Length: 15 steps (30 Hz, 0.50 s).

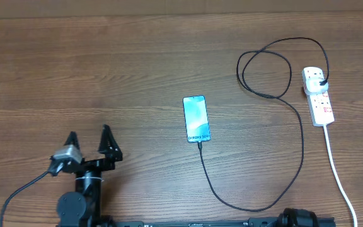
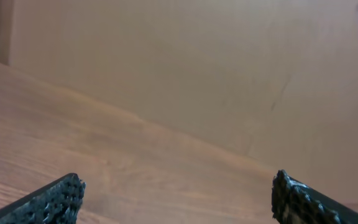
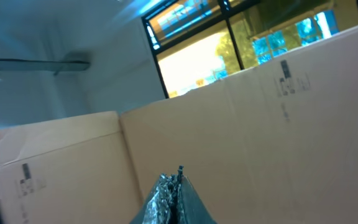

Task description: Plug charger to phone and switch on socket

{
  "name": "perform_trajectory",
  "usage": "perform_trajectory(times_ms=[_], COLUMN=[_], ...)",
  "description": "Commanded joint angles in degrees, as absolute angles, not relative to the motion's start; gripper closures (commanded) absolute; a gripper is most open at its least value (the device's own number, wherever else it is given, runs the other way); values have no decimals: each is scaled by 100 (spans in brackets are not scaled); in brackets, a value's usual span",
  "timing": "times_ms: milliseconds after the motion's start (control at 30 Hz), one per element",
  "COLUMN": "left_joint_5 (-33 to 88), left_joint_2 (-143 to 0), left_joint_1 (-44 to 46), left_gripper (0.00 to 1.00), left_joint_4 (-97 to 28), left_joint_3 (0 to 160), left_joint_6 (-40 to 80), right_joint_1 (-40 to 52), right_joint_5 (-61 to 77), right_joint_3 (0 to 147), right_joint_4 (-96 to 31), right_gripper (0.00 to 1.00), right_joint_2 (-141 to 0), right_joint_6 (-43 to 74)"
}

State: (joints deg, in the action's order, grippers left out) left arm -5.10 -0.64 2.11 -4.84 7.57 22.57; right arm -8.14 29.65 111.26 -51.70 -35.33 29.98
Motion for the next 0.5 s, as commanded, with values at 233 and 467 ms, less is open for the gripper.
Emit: perform_trajectory(times_ms=[233,467], left_joint_5=[-104,-21], left_joint_2=[-32,-69], left_joint_1=[185,185], left_gripper=[0,0], left_joint_4=[-137,-445], left_joint_3=[27,27], left_joint_6=[1393,1026], right_joint_1=[-760,-760], right_joint_5=[2965,2967], right_joint_3=[11122,11122], right_joint_4=[-5124,-5127], right_gripper=[96,96], right_joint_2=[-3422,-3422], right_joint_6=[3013,3013])
